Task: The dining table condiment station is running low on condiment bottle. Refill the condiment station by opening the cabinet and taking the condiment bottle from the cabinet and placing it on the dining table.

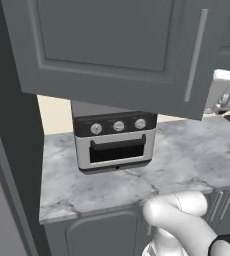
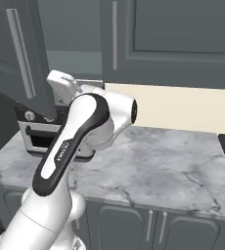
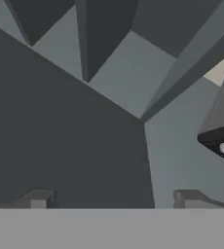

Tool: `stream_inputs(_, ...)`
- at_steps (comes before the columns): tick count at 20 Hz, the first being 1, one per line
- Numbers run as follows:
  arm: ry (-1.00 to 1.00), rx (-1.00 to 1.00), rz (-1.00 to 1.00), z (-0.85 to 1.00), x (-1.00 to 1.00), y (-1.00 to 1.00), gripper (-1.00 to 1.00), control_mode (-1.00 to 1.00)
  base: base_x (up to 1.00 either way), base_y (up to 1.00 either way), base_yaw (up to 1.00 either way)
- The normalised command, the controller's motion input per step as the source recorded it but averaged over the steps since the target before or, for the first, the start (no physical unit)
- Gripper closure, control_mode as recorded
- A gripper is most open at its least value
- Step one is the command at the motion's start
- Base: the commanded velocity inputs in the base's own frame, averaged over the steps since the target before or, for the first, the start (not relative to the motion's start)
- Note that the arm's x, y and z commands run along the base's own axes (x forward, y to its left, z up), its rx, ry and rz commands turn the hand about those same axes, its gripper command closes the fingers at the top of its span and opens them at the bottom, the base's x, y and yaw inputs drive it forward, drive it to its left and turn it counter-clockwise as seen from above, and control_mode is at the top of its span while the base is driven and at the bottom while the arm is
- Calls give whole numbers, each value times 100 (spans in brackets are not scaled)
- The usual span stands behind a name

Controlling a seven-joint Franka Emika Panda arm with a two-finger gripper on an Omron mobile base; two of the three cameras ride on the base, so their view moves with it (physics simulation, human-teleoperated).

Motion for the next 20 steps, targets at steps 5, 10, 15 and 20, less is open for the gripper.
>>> stream_inputs(5,-21,-9,20,0,-74,100,-100,-100,0,0,0)
stream_inputs(10,-35,-13,15,0,-80,100,-100,-100,0,0,0)
stream_inputs(15,-29,-11,8,3,-58,100,-100,-100,0,0,0)
stream_inputs(20,-30,-8,0,18,-30,100,-100,-100,0,0,0)
